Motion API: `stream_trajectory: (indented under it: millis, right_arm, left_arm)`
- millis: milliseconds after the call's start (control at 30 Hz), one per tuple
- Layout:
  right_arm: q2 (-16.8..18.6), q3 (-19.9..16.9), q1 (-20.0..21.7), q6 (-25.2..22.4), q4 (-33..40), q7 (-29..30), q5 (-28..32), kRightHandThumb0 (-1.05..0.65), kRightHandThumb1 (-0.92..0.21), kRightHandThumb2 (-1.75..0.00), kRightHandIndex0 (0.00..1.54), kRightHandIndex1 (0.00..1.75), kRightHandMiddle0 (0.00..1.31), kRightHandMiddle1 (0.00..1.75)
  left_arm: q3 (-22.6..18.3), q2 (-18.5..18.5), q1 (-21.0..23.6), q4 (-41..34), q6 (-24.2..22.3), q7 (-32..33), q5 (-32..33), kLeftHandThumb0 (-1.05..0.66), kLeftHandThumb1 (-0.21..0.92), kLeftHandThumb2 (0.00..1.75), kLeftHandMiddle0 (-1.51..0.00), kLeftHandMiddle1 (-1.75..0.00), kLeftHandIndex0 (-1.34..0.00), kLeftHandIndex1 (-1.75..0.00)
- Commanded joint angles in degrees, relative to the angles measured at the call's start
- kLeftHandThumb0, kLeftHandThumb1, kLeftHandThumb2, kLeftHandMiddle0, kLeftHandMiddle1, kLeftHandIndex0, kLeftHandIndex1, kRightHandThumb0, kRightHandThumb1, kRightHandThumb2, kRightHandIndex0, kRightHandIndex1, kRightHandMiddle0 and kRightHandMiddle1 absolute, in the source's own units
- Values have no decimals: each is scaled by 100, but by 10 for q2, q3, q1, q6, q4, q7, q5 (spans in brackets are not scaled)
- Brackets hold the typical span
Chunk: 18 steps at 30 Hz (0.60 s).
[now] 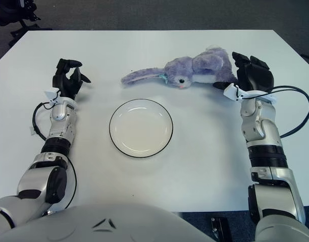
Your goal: Put the doll into the plate.
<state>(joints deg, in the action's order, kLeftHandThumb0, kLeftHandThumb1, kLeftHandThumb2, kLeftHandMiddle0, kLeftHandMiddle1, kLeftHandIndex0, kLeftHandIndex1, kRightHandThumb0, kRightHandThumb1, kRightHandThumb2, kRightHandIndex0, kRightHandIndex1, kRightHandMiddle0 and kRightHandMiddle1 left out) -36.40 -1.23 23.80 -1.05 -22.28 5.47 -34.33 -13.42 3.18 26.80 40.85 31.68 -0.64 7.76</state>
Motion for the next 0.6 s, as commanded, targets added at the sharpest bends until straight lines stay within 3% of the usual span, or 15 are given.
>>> stream_trajectory:
  millis: [0,333,567]
  right_arm:
    - [-4,18,20,12,-29,3,0,-86,-92,-4,15,0,31,2]
    - [-7,49,48,28,-90,31,-8,-85,-92,-7,16,0,33,2]
    - [6,73,68,-27,-114,4,-13,-85,-92,-9,18,0,33,1]
  left_arm:
    - [-1,-15,-42,29,7,2,2,-35,92,36,-79,-172,-37,-157]
    - [0,-17,-44,26,8,4,2,-35,92,36,-78,-172,-37,-157]
    - [-1,-18,-44,25,9,3,3,-35,92,36,-78,-172,-37,-157]
